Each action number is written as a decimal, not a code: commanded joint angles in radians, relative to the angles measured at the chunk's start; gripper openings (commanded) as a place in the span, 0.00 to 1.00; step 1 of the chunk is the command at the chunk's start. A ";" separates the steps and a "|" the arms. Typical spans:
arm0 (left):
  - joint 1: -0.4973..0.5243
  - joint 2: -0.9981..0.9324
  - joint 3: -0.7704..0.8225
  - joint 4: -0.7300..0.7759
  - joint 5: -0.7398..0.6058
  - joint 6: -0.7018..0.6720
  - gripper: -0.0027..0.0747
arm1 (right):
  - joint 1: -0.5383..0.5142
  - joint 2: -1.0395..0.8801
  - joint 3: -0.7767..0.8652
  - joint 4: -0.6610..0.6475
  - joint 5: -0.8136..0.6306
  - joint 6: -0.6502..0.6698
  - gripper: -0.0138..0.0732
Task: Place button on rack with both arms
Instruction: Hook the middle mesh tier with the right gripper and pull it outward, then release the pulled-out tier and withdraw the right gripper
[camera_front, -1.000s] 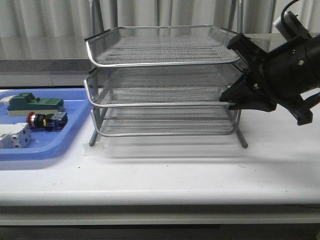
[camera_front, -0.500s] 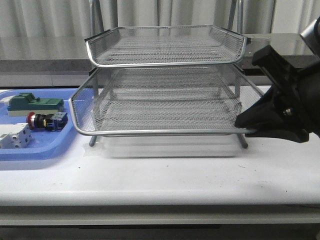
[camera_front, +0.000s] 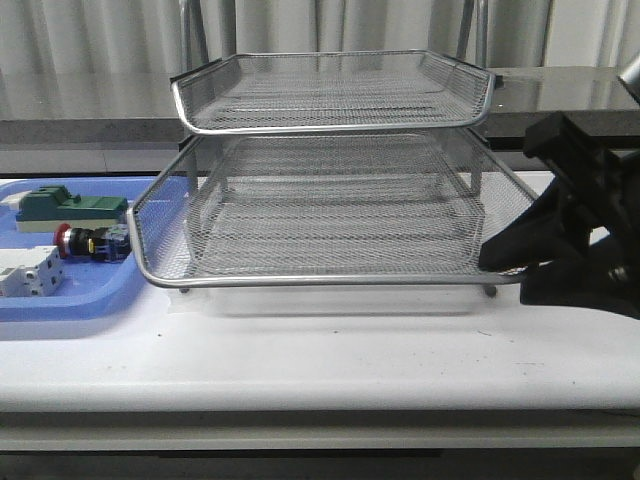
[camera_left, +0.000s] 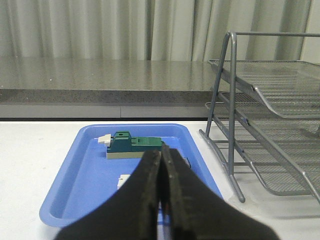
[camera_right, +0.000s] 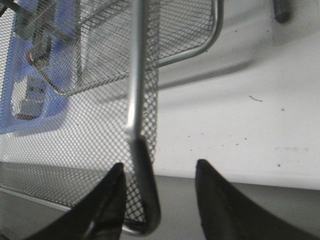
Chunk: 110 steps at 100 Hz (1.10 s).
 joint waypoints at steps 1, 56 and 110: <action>-0.008 -0.031 0.047 0.001 -0.082 -0.007 0.01 | 0.000 -0.035 0.005 0.066 0.011 -0.053 0.72; -0.008 -0.031 0.047 0.001 -0.082 -0.007 0.01 | 0.000 -0.348 0.005 -0.361 -0.093 0.231 0.72; -0.008 -0.031 0.047 0.001 -0.082 -0.007 0.01 | -0.001 -0.410 -0.169 -1.295 0.126 0.978 0.72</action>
